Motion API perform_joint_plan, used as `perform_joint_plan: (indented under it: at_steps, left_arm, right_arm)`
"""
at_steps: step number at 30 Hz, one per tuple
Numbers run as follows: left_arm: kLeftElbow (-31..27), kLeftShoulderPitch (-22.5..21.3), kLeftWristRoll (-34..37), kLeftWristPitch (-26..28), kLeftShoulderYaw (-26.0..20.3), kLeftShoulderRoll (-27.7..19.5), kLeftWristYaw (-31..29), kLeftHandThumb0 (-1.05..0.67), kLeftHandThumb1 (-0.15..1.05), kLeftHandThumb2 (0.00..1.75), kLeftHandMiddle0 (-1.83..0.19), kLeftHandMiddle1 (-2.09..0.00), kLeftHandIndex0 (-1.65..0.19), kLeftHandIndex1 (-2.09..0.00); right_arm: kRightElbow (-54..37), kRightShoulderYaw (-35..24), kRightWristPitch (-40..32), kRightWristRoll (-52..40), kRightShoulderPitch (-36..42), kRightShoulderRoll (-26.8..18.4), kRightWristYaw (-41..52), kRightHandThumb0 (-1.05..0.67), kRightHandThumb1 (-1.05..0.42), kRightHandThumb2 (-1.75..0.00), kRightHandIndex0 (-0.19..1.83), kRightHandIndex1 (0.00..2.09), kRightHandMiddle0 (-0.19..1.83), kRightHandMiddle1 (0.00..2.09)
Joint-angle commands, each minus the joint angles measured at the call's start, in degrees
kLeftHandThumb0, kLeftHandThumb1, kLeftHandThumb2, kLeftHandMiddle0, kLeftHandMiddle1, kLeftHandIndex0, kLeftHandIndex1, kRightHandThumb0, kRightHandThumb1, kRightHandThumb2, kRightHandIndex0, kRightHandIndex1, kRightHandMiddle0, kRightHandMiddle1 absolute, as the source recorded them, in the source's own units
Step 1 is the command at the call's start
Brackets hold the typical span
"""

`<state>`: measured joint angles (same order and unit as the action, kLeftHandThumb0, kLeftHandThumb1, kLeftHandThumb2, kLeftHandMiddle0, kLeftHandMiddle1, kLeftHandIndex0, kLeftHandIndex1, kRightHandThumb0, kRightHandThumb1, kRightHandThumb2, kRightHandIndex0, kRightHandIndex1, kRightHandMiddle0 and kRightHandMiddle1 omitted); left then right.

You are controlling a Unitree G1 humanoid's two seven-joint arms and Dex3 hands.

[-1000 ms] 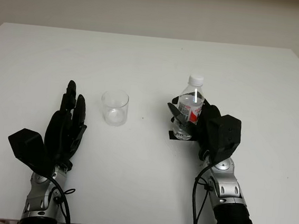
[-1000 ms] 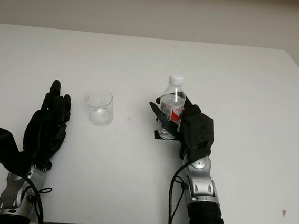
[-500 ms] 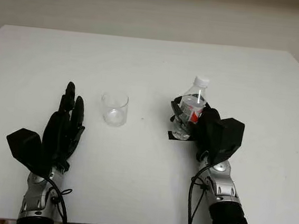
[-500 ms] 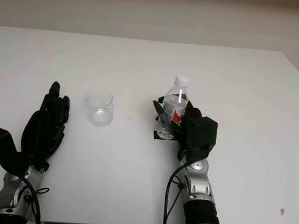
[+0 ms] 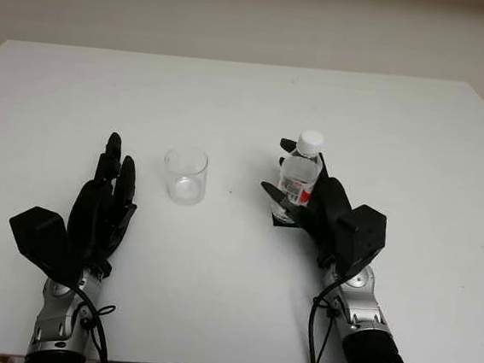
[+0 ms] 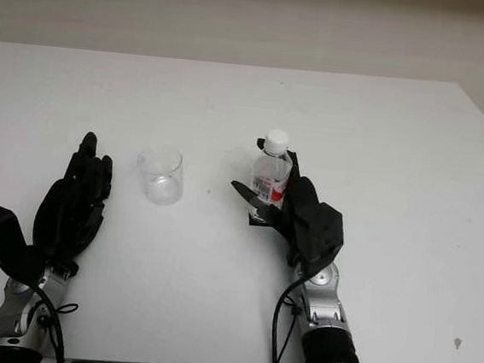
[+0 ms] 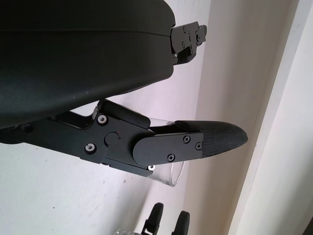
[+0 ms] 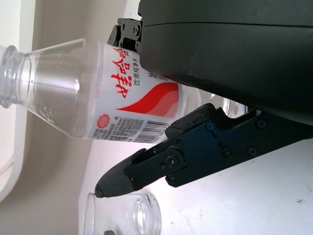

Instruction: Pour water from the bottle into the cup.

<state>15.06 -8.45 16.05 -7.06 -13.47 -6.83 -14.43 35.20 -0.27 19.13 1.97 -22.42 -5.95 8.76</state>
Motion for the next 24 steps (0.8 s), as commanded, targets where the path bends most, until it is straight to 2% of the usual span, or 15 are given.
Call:
perform_joint_plan:
  at_steps: [1,3,7,11,19,24]
  left_arm:
    - [1.5,1.2,0.4,0.5,-0.3,0.2,0.0,-0.74,1.05,0.48,0.19,-0.04,0.18,-0.05]
    - [1.6,1.2,0.2,0.4,-0.2,0.2,0.1,-0.74,1.05,0.48,0.19,-0.05,0.18,-0.05]
    - [1.7,1.3,0.3,0.3,-0.2,0.2,0.0,-0.75,1.05,0.48,0.19,-0.05,0.18,-0.06]
    - [1.5,1.3,0.3,0.7,-0.3,0.2,0.1,-0.75,1.05,0.48,0.19,-0.05,0.18,-0.05]
    - [1.6,1.1,0.2,0.7,-0.3,0.0,0.1,-0.75,1.05,0.48,0.19,-0.05,0.18,-0.05]
    - [1.5,0.8,0.5,1.2,-0.3,-0.1,-0.4,-0.74,1.05,0.50,0.19,-0.04,0.18,-0.05]
  right_arm:
    - [-0.3,0.5,1.3,0.7,0.2,-1.0,0.3,-0.79,-0.89,-0.05,-0.13,0.20,-0.17,0.45]
    - [-0.3,0.7,1.7,1.2,0.2,-1.5,0.3,-0.80,-0.90,-0.06,-0.14,0.16,-0.18,0.40]
    - [-0.4,0.1,1.1,0.4,0.3,-1.4,0.5,-0.81,-0.90,-0.05,-0.19,0.04,-0.19,0.18]
    - [-1.1,-0.2,0.0,-0.7,0.5,-1.4,1.5,-0.84,-0.90,-0.05,-0.19,0.00,-0.19,0.02]
    - [-4.6,-1.2,-1.2,-2.3,2.7,-1.9,1.9,-1.01,-0.95,-0.07,-0.19,0.00,-0.19,0.00]
    - [-6.4,-2.3,-1.5,-3.9,4.8,-1.5,1.9,-1.00,-0.95,-0.06,-0.19,0.00,-0.19,0.00]
